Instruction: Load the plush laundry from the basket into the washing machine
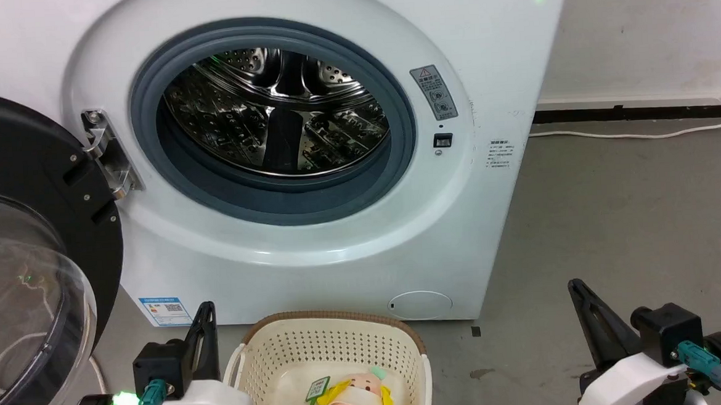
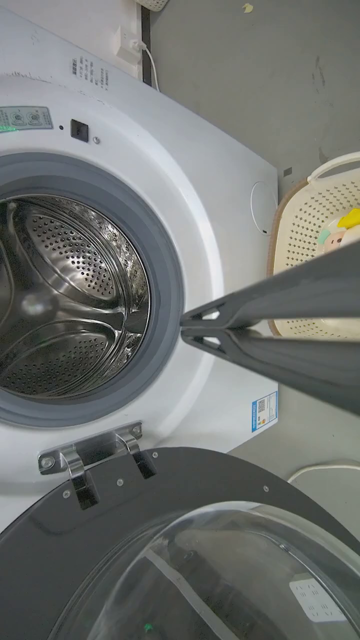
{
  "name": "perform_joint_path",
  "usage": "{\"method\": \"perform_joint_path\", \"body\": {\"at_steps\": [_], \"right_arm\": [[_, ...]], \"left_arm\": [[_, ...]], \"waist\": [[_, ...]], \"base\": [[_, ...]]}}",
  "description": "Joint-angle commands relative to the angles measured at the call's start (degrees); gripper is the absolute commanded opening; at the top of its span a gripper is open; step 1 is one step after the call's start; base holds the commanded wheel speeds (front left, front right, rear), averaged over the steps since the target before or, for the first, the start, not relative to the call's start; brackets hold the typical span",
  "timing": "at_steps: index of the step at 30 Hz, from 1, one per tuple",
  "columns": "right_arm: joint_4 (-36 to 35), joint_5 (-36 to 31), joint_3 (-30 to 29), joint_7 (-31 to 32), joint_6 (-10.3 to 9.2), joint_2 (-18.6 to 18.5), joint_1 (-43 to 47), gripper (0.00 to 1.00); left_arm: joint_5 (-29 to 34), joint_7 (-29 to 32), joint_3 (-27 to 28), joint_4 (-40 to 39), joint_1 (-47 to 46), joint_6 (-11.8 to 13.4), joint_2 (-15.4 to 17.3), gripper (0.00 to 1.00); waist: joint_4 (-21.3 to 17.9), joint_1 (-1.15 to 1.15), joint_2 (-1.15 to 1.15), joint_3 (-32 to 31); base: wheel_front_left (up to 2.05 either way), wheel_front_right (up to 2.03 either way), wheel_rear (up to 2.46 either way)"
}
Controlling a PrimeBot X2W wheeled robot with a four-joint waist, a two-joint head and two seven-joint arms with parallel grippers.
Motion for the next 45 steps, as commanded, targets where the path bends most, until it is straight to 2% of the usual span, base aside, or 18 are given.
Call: {"method": "perform_joint_path", "body": {"at_steps": [1, 5, 6, 18, 29, 45], "right_arm": [[-0.24, -0.44, -0.13, 0.08, 0.30, -0.12, -0.69, 0.00], [-0.24, -0.44, -0.13, 0.08, 0.30, -0.12, -0.69, 0.00], [0.01, 0.03, 0.00, -0.01, -0.02, 0.00, 0.01, 1.00], [-0.16, 0.96, -0.68, -1.09, -0.06, -0.01, 0.27, 1.00], [-0.61, 2.17, -1.19, -2.40, -0.03, -0.02, -0.59, 1.00], [-1.96, 4.93, -1.02, -4.31, 0.02, -0.04, -2.88, 1.00]], "left_arm": [[0.13, 0.02, -0.01, -0.25, -0.87, -0.25, 0.00, 0.00], [0.13, 0.02, -0.01, -0.25, -0.87, -0.25, 0.00, 0.00], [-0.02, -0.01, -0.02, 0.00, 0.01, 0.01, 0.00, 1.00], [-1.06, -1.10, -1.39, 0.11, -0.05, -0.07, 0.00, 1.00], [-1.27, -2.41, -3.42, 2.42, -1.49, -0.58, 0.11, 1.00], [-2.03, -4.15, -5.69, 12.55, -7.20, -1.67, 1.02, 1.00]], "waist": [[0.00, 0.00, 0.00, 0.00], [0.00, 0.00, 0.00, 0.00], [0.00, 0.00, 0.00, 0.00], [-0.14, 0.00, 0.00, 0.57], [-1.42, 0.00, 0.00, 3.68], [-5.13, 0.00, 0.00, 10.63]], "base": [[0.00, 0.00, 0.00], [0.00, 0.00, 0.00], [0.00, 0.00, 0.00], [0.00, 0.00, 0.00], [0.00, 0.00, 0.00], [0.00, 0.00, 0.00]]}}
